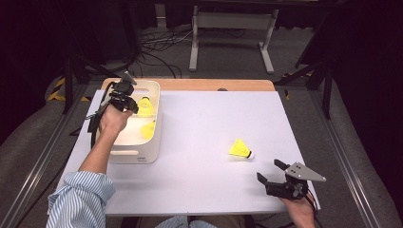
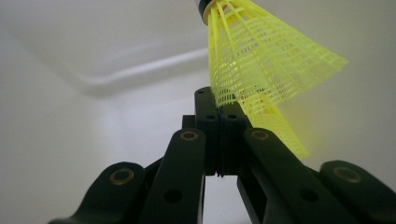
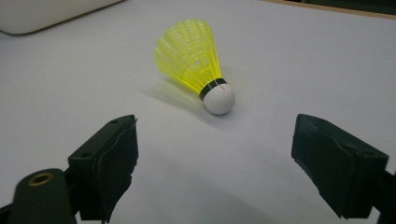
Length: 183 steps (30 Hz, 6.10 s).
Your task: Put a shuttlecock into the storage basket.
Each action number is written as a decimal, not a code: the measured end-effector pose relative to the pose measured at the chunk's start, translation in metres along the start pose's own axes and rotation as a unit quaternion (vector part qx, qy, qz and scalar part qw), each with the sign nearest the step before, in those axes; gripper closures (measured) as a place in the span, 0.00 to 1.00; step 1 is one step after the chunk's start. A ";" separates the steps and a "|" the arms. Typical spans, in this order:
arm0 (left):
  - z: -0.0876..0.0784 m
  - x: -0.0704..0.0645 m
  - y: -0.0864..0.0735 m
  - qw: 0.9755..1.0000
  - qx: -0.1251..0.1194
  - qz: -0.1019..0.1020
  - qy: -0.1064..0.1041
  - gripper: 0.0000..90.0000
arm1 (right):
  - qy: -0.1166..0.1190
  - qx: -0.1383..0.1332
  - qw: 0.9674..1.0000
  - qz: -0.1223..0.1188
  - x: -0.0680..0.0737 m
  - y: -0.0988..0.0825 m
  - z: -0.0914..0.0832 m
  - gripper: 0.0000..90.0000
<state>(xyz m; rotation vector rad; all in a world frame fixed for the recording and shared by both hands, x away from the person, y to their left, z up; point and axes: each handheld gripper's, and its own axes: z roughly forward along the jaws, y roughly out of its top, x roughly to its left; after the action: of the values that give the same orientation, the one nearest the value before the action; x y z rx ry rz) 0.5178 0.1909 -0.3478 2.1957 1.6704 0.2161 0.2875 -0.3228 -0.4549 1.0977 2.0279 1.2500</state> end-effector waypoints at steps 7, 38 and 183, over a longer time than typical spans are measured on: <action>0.007 0.002 0.001 1.000 0.007 -0.009 -0.004 0.99 | 0.001 -0.001 1.000 0.000 0.000 0.000 0.000 0.17; -0.021 -0.008 -0.013 0.999 -0.029 0.011 -0.019 0.47 | -0.003 0.000 1.000 0.003 0.000 0.000 -0.001 0.17; -0.025 -0.156 -0.025 0.979 -0.085 0.160 -0.091 0.35 | 0.003 0.028 0.999 -0.022 0.000 0.029 0.024 0.20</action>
<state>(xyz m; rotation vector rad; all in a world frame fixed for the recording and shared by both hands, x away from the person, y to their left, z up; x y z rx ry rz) 0.4420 0.0527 -0.3184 2.2651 1.1543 0.2256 0.3163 -0.3043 -0.4395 1.0697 2.0924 1.1818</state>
